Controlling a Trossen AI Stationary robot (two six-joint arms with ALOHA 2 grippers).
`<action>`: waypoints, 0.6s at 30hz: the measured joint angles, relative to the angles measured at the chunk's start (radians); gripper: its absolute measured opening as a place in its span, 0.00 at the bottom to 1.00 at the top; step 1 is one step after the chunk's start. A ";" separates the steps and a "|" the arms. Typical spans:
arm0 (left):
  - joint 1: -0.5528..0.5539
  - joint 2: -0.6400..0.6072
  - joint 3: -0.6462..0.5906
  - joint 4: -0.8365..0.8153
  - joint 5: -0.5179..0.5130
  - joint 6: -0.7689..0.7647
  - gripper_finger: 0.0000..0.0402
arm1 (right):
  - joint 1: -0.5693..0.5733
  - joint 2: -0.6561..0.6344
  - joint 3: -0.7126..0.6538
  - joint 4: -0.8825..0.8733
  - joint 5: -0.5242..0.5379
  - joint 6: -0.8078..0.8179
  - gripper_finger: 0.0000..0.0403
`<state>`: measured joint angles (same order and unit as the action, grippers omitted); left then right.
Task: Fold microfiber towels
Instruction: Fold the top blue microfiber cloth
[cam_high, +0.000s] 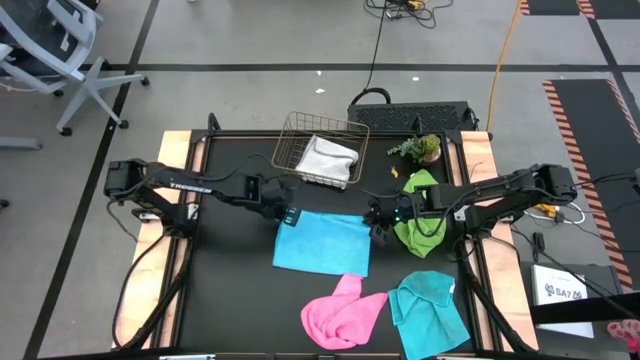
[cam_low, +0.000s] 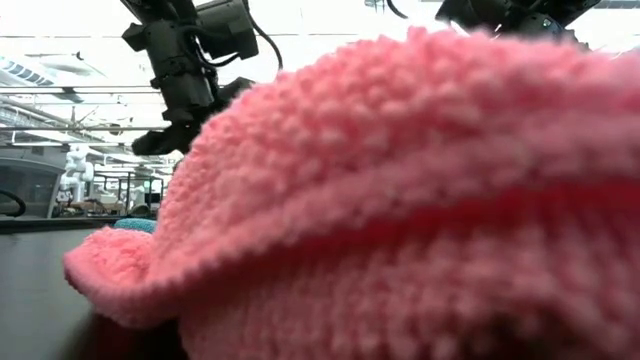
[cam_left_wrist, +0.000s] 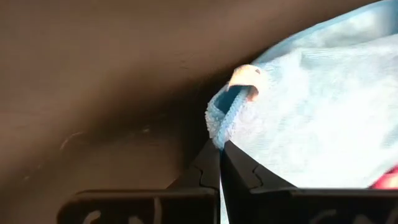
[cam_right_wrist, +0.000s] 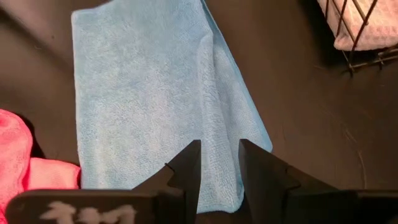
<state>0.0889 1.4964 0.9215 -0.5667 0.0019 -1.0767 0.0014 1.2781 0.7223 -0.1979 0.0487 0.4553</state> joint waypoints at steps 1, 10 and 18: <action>-0.003 0.002 0.000 0.017 0.005 0.000 0.00 | 0.001 0.000 0.000 -0.001 0.000 0.000 0.24; 0.002 0.007 0.000 0.065 0.005 0.010 0.00 | 0.041 0.000 0.000 0.077 0.001 -0.064 0.17; 0.002 0.007 0.000 -0.012 0.004 0.016 0.00 | 0.081 0.000 0.000 -0.043 0.007 0.003 0.01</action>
<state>0.0912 1.5032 0.9215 -0.5787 0.0063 -1.0607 0.0822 1.2781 0.7227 -0.2405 0.0557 0.4584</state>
